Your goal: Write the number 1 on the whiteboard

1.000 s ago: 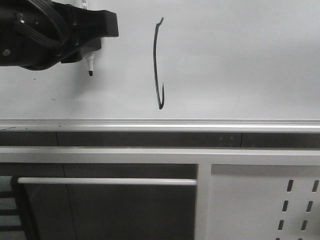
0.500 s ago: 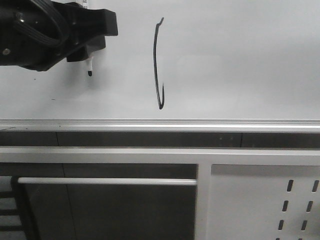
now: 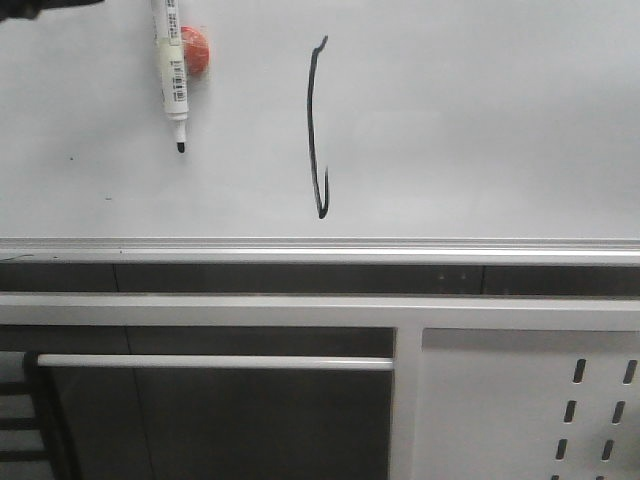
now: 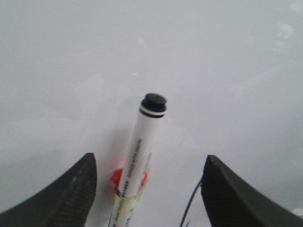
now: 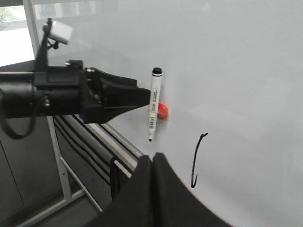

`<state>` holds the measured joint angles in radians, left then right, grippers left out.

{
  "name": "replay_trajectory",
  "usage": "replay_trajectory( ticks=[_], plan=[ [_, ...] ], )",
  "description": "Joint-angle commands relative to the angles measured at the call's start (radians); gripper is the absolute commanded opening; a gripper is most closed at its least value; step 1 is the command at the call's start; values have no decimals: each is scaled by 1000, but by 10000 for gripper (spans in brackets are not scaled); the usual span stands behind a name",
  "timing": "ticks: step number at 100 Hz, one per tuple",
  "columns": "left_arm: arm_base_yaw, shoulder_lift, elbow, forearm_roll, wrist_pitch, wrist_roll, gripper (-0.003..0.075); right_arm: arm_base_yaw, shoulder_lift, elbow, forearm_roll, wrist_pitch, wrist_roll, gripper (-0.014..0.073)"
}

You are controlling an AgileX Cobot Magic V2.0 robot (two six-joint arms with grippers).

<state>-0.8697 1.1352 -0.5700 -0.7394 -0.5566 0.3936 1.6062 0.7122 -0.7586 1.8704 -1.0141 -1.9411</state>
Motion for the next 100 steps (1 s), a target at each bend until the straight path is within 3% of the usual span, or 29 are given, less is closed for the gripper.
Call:
replay_trajectory(
  ticks=[1, 14, 32, 39, 49, 63, 79, 88, 100],
  plan=[
    [2, -114, -29, 22, 54, 87, 431, 1, -37, -24, -15, -1, -11, -70],
    [2, -287, -6, 22, 160, 155, 382, 1, -115, -24, -15, -7, -29, -70],
    [4, -558, 81, -52, 171, 294, 233, 1, -203, 13, -15, -20, -115, -69],
    [4, -657, 116, -191, 169, 433, 147, 1, -229, 55, -15, -46, -117, -69],
    [4, -781, 147, -449, 163, 768, -17, 1, -257, 132, -15, -89, -117, -69],
    [4, -919, 154, -808, 20, 1084, -18, 1, -277, 216, -15, -107, -117, -69],
    [4, -1036, 154, -945, -206, 1117, -18, 1, -279, 230, -15, -84, -117, -70],
    [4, -1088, 156, -953, -203, 1117, -18, 1, -279, 230, -15, -70, -117, -70],
    [4, -1108, 156, -955, -93, 1117, -18, 1, -279, 230, -15, -50, -117, -70]
  ],
)
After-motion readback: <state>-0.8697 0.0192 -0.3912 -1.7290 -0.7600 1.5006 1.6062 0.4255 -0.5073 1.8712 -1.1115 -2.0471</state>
